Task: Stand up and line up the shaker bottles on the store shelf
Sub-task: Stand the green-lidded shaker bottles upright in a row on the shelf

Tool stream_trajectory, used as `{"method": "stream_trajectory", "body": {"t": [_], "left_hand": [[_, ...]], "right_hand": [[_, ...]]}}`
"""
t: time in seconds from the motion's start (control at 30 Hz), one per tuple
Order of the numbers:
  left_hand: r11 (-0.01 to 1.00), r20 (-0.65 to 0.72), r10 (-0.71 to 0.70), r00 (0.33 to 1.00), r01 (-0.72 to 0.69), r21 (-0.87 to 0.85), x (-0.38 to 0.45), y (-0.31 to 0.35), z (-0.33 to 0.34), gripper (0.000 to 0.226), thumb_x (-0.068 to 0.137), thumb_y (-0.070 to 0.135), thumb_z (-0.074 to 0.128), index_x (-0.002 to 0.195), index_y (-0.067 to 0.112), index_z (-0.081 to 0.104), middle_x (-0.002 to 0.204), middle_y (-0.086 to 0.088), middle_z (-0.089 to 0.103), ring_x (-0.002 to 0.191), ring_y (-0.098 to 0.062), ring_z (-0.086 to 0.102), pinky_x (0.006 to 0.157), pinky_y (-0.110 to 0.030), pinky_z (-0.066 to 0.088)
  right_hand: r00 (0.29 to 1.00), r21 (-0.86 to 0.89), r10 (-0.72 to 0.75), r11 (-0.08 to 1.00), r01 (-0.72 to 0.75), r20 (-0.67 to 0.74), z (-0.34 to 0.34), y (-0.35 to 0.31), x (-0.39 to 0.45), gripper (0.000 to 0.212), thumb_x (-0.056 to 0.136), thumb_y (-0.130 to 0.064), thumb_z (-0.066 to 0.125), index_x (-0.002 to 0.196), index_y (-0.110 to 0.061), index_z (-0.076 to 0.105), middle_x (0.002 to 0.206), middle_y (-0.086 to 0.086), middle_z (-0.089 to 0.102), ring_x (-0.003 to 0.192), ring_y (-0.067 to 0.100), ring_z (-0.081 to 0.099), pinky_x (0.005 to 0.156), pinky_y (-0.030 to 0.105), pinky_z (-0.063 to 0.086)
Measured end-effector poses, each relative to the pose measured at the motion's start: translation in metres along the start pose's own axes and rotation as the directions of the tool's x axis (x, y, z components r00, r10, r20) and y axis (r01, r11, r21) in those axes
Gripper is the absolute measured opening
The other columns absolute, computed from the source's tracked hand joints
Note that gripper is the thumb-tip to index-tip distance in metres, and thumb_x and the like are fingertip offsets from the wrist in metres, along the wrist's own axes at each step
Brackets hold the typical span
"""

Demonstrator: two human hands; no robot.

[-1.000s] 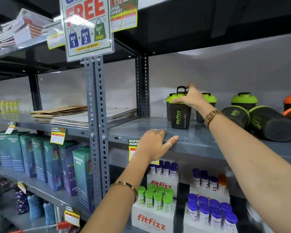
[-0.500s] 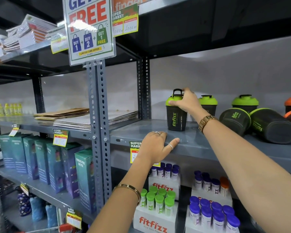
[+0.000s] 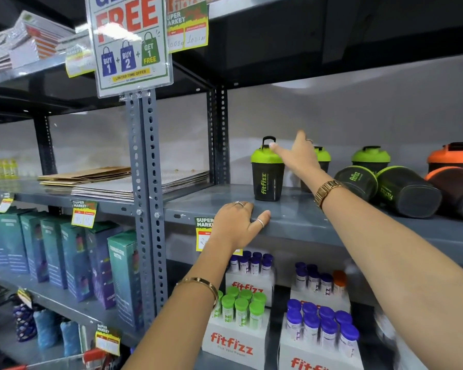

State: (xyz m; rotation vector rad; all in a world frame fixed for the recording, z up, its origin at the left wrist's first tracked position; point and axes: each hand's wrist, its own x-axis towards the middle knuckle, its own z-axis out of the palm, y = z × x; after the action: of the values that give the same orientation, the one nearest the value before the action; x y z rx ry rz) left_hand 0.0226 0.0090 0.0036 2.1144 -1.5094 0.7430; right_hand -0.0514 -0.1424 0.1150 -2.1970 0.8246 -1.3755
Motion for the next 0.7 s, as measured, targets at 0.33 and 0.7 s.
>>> {"method": "stream_trajectory", "body": {"t": [0.33, 0.7], "left_hand": [[0.999, 0.038, -0.051, 0.998, 0.051, -0.010, -0.001, 0.035, 0.003, 0.042, 0.098, 0.030, 0.027, 0.105, 0.006, 0.060, 0.116, -0.015, 0.065, 0.112, -0.032, 0.054, 0.100, -0.041, 0.034], [0.989, 0.045, -0.123, 0.991, 0.126, -0.075, -0.008, 0.049, 0.003, 0.041, 0.099, 0.026, 0.022, 0.116, 0.009, 0.056, 0.125, -0.010, 0.061, 0.117, -0.027, 0.052, 0.102, -0.040, 0.031]], "right_hand": [[0.865, -0.520, 0.445, 0.694, -0.498, -0.234, -0.083, 0.028, -0.030, 0.054, 0.086, -0.026, 0.054, 0.132, 0.000, 0.045, 0.137, 0.019, 0.045, 0.125, 0.037, 0.044, 0.096, 0.043, 0.043], [0.773, -0.261, 0.610, 0.786, -0.561, 0.173, -0.094, 0.035, -0.049, 0.085, 0.076, -0.062, 0.060, 0.142, -0.014, 0.038, 0.150, 0.010, 0.036, 0.134, 0.032, 0.041, 0.108, 0.040, 0.039]]}}
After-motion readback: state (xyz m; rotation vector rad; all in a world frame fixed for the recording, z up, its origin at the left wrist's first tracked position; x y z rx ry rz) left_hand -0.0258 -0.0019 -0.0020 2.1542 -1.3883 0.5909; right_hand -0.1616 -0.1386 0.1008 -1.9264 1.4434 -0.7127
